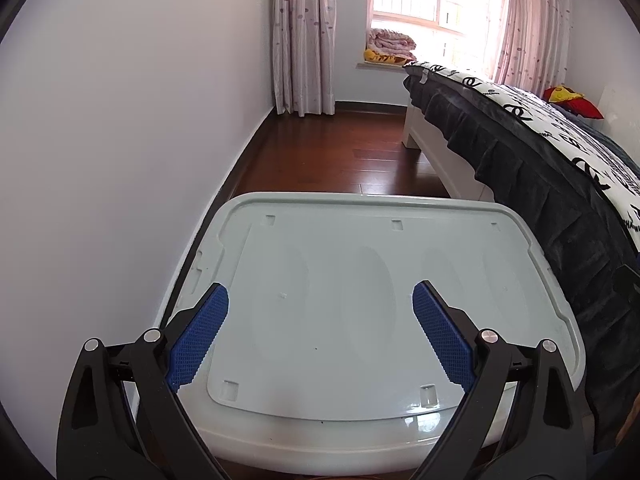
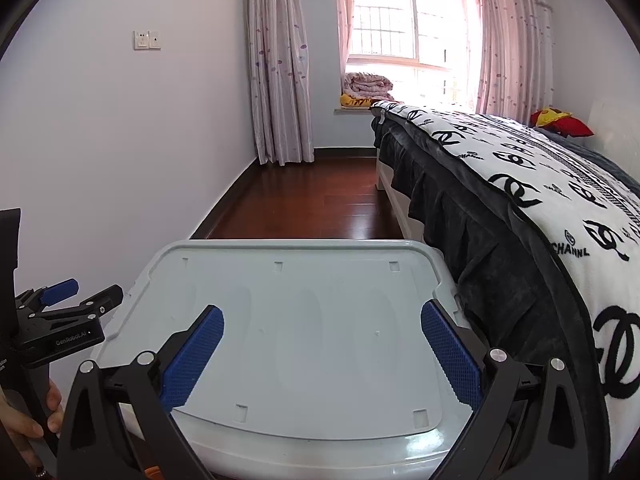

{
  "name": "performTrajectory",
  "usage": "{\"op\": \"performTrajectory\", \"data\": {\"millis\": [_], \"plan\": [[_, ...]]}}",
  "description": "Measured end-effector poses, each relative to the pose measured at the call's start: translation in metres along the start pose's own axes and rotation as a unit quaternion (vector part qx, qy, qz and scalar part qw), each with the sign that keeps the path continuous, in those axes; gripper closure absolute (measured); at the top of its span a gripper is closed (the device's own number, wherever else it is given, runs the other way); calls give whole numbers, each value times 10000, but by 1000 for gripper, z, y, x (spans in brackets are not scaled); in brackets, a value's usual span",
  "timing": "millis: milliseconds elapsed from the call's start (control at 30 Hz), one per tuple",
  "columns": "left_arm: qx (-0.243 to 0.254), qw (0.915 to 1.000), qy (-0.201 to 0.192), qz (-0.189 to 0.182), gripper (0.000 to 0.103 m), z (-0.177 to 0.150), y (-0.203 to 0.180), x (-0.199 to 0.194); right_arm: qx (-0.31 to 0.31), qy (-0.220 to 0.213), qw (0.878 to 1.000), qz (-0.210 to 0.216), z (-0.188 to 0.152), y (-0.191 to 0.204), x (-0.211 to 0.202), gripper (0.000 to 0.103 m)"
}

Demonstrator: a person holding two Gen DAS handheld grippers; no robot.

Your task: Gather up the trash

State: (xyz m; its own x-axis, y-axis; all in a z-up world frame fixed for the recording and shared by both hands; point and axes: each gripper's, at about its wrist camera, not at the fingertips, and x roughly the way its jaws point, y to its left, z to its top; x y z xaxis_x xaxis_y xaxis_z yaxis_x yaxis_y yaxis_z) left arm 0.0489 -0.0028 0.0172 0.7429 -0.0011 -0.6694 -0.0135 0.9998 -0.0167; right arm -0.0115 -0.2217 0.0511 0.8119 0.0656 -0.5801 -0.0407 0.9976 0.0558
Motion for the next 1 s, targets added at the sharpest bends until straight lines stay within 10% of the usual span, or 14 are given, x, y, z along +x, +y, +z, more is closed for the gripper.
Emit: {"op": "performTrajectory", "data": {"millis": [1000], "plan": [[-44,9999,81,49,12,1,2,2,8,68,10000,9,-3,-5,5,6]]}}
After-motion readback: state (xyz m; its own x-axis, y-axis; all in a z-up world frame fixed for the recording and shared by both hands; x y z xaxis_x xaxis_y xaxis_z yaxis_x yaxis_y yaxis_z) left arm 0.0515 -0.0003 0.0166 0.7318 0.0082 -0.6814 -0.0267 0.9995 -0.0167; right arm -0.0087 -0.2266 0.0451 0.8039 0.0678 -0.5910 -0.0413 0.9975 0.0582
